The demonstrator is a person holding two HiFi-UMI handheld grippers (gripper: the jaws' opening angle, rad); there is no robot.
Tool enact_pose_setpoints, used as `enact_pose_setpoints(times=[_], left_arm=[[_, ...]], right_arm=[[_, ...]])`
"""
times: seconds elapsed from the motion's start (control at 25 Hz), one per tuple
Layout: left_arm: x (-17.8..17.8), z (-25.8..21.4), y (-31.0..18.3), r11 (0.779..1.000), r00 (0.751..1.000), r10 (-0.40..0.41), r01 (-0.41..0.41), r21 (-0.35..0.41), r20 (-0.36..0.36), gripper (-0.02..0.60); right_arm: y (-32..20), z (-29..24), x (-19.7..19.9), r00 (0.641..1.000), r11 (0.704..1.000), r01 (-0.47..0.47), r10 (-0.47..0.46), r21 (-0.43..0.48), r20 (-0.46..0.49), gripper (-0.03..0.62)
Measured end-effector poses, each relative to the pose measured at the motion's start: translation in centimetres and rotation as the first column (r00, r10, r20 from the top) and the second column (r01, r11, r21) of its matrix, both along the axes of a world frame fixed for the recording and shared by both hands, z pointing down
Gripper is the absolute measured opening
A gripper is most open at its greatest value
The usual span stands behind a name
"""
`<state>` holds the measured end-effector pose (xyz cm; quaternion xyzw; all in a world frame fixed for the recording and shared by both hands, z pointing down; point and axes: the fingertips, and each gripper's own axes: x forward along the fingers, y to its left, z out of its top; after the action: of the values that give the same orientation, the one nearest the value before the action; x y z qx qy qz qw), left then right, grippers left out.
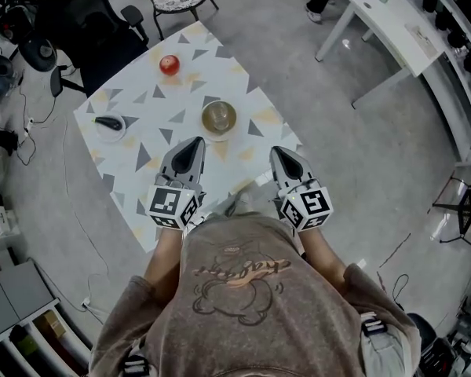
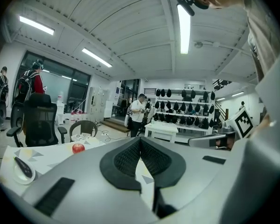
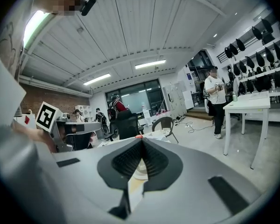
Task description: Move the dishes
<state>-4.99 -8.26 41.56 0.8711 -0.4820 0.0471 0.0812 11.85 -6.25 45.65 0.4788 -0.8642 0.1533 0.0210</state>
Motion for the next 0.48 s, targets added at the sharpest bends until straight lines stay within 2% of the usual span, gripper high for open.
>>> enact_pose_setpoints(times=[0.24,0.48], left_arm=[[-0.19,-0.54,-0.36,1.0,1.0,0.003,-0.003,0.02,0.011,0.017],[-0.43,0.07,-0.68,0.999,0.999,0.032,-0.032,0.015,0.02,0.017]], right_arm=[[-0.52,-0.23,-0.8,1.0,1.0,0.018,-0.018,-0.003,-0.009,0.006],[-1.0,-0.64,-0.71,1.0,1.0,-0.028,0.028,0.012,-0.002,0.006]])
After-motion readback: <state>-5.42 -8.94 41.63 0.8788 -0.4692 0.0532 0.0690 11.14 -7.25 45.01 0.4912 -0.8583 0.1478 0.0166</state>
